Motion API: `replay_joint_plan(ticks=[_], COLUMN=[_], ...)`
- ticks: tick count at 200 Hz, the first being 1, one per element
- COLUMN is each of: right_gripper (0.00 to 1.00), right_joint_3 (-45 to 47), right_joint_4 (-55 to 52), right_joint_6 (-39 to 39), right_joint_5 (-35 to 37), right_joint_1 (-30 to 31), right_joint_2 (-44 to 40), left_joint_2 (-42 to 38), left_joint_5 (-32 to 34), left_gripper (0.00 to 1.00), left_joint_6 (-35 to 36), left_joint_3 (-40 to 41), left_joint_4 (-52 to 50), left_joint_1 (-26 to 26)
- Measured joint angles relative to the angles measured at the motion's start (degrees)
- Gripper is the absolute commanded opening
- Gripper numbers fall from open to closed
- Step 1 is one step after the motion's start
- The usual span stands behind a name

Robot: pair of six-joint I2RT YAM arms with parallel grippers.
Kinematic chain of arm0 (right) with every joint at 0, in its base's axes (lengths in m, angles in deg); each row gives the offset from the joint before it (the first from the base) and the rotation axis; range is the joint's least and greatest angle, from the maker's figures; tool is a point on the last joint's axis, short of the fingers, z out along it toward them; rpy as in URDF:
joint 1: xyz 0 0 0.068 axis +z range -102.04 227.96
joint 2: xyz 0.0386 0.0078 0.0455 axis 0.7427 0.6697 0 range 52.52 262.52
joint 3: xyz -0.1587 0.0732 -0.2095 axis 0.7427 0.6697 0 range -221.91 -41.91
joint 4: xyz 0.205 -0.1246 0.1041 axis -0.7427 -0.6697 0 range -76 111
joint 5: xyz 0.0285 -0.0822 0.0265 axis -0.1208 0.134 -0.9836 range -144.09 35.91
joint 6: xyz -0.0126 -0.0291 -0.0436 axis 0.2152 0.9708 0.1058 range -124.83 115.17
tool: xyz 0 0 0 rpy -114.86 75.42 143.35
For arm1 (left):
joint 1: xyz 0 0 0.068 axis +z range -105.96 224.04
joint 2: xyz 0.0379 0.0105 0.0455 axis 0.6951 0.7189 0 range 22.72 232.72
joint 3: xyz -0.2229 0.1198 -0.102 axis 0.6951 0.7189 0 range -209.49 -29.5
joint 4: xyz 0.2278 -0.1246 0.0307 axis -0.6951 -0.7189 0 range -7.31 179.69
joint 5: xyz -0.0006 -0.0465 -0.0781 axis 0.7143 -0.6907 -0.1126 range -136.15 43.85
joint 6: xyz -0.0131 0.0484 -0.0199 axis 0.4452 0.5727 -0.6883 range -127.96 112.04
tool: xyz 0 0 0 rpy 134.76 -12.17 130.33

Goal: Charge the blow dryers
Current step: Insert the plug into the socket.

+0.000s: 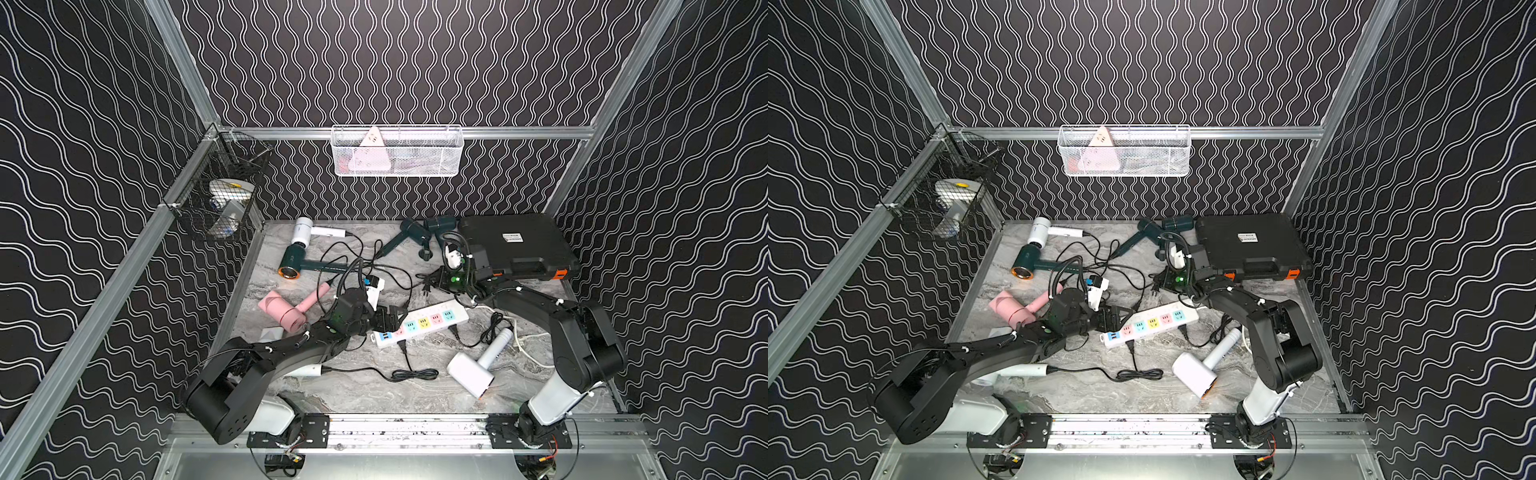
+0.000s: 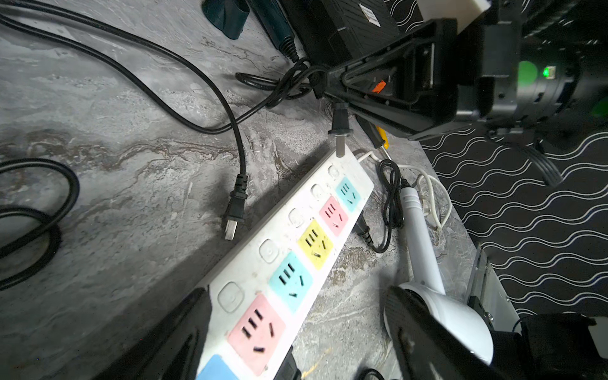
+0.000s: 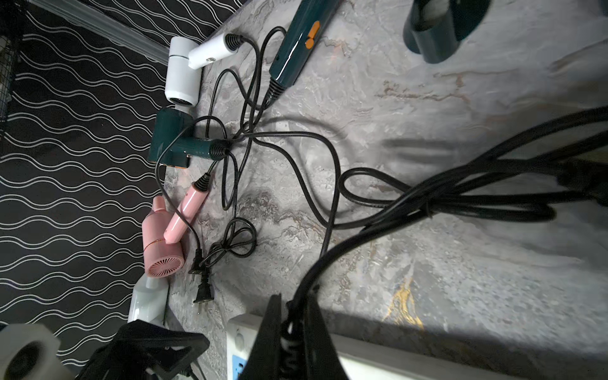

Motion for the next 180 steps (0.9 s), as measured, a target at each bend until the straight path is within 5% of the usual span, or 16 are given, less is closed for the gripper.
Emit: replay_joint_plan(ticks=[92,180], right_gripper=[0.0,0.0], right_joint_3=[-3.5,-1.3], right_joint_4=[-8.5,-7.1], right_joint_6=[0.7,-0.1], right_joint_5=[11.5,7.6], right_joint_1=[5.8,5.6], right_joint_2=[1.0,2.1], left_joint_2=[4.7,5.2], left_joint_5=[-1.0,0.4], left_gripper=[0.89,0.88], left_joint_6=[1.5,2.8], left_joint_3=[-0.3,-4.2], left_joint_4=[1.6,1.7], left_joint_1=[0.0,-1.1])
